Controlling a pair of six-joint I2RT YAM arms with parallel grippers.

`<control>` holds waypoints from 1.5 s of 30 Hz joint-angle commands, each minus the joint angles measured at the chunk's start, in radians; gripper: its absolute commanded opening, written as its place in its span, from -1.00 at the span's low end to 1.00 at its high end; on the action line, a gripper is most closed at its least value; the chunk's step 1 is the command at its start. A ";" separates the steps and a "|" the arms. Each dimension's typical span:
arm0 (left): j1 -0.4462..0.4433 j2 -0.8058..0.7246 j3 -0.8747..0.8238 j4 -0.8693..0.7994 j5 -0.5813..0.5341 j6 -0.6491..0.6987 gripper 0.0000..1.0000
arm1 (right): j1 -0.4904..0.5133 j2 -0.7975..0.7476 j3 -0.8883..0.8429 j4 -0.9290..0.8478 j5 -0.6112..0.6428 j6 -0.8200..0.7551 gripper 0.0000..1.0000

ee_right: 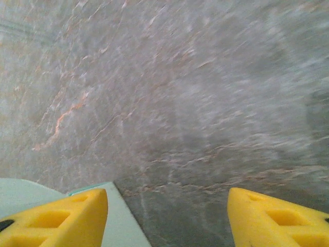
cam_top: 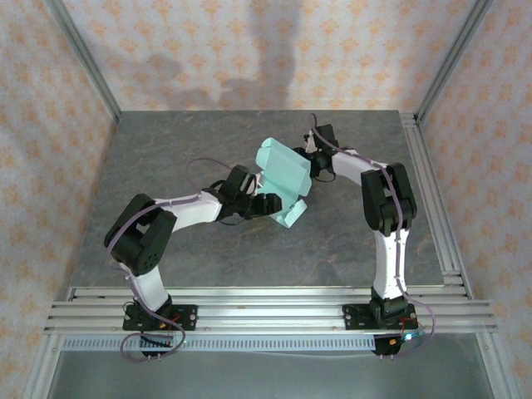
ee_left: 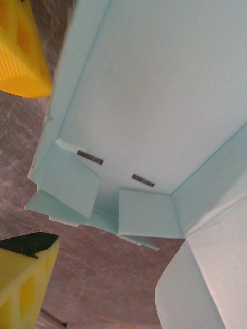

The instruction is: Fold the paper box

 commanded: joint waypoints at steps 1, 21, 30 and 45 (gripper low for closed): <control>0.002 -0.103 -0.010 -0.103 -0.128 0.061 0.44 | -0.051 -0.074 -0.026 -0.031 0.046 -0.036 0.29; 0.169 0.144 0.468 -0.596 -0.236 0.574 0.14 | -0.141 -0.572 -0.565 -0.053 0.259 -0.139 0.34; 0.169 0.317 0.598 -0.608 -0.188 0.552 -0.20 | -0.141 -0.679 -0.617 -0.120 0.318 -0.170 0.34; 0.125 0.196 0.372 -0.435 -0.376 0.171 -0.51 | -0.141 -0.649 -0.533 -0.117 0.242 -0.143 0.33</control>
